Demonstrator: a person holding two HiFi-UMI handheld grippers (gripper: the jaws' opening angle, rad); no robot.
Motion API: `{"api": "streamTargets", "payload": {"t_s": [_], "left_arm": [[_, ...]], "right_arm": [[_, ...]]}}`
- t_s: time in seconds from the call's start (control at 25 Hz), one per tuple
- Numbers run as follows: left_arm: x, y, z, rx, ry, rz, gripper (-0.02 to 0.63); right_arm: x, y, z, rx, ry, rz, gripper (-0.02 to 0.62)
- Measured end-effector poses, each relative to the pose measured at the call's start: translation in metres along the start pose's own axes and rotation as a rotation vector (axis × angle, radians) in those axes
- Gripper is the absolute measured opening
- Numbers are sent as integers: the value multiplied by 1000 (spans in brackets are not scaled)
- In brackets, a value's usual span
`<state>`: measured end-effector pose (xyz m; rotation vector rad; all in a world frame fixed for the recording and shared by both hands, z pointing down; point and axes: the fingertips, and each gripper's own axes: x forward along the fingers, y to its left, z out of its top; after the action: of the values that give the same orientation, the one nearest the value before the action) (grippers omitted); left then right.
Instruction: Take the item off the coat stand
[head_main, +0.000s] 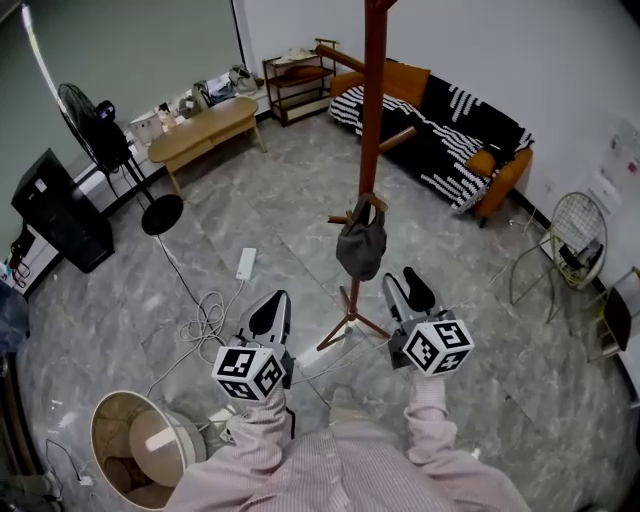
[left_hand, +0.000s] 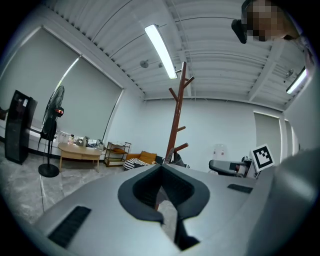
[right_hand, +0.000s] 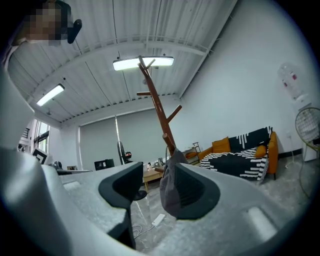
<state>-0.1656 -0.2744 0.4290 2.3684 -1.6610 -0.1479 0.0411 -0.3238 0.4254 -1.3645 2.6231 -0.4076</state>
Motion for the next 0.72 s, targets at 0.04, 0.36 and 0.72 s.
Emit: {"api": "streamTargets", "payload": {"t_s": [0.04,0.36,0.72], "left_arm": [[7,3,1,1,1,-2,2],[57,18,7,-3,1,-14,2],[88,24,4,-4,22,-28,2]], "right_arm": [[7,-5,0,3,4,-3,183],[54,-28,-4,-9,64,29,183],[87,-41,-11,-33,113,40,183]]}}
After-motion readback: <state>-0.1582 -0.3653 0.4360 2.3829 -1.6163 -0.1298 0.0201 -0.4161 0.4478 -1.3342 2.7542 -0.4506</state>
